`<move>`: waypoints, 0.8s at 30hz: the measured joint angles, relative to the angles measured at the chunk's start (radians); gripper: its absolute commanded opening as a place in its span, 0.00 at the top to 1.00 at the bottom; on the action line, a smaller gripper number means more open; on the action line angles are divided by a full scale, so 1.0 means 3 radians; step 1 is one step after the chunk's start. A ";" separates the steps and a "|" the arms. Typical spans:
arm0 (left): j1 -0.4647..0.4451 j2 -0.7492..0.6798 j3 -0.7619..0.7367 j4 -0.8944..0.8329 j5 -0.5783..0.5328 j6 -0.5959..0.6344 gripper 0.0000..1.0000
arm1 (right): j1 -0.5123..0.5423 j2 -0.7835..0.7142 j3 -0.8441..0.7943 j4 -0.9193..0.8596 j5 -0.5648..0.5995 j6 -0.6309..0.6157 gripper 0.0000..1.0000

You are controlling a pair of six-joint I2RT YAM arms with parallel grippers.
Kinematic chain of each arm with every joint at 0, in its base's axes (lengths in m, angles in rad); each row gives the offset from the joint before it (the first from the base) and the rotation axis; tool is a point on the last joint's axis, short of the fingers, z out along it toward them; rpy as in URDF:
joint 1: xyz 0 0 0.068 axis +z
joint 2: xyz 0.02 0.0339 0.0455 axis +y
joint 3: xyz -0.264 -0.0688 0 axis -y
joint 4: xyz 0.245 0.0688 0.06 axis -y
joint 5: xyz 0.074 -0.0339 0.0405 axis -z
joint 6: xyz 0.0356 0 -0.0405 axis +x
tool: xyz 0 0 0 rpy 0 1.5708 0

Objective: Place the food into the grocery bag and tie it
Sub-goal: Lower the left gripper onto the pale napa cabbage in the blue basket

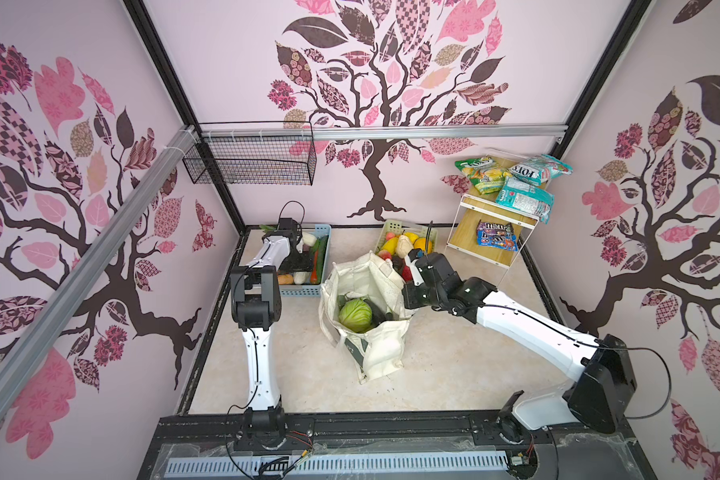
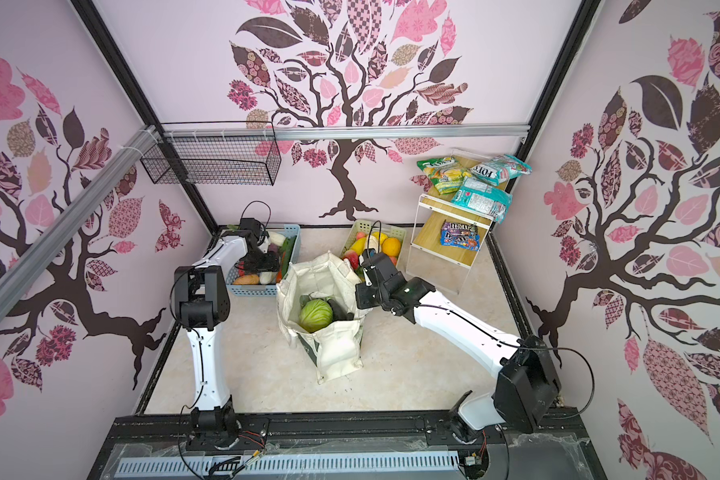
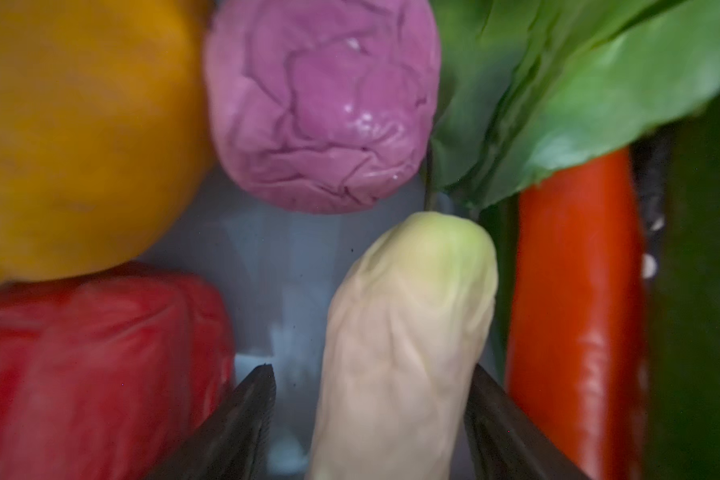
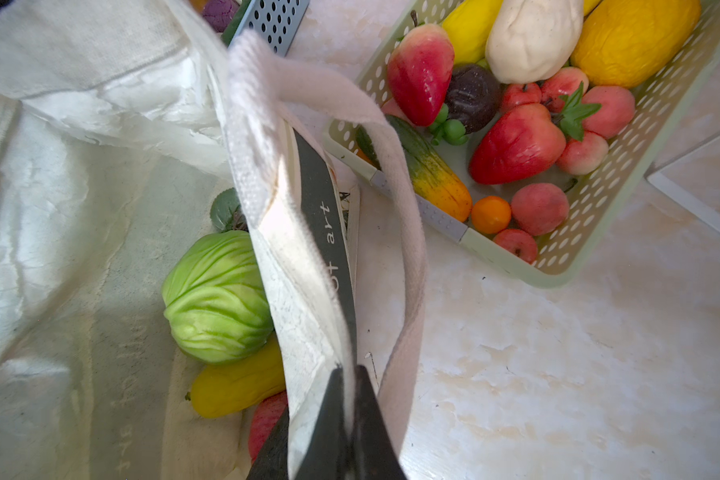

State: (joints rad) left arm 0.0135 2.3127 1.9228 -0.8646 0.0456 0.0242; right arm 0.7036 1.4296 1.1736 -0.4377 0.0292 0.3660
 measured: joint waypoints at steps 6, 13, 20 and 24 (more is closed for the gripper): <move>-0.0071 0.0084 0.0111 -0.0048 -0.0126 0.0037 0.28 | -0.0001 0.0000 0.0000 0.0000 0.0001 0.0000 1.00; -0.0099 0.0128 0.0117 -0.0043 -0.0188 0.0039 0.36 | 0.0000 0.0000 0.0000 0.0000 0.0001 0.0000 1.00; -0.0117 0.0113 0.0055 0.0042 -0.0253 0.0023 0.44 | 0.0000 0.0005 0.0000 0.0001 -0.0009 0.0000 1.00; -0.0125 0.0071 -0.0015 0.0106 -0.0291 0.0020 0.46 | -0.0001 0.0008 0.0000 0.0004 -0.0022 0.0000 1.00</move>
State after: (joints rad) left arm -0.0238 2.3341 1.9182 -0.8330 -0.0418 0.0303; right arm 0.7033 1.4319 1.1736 -0.4366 0.0227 0.3660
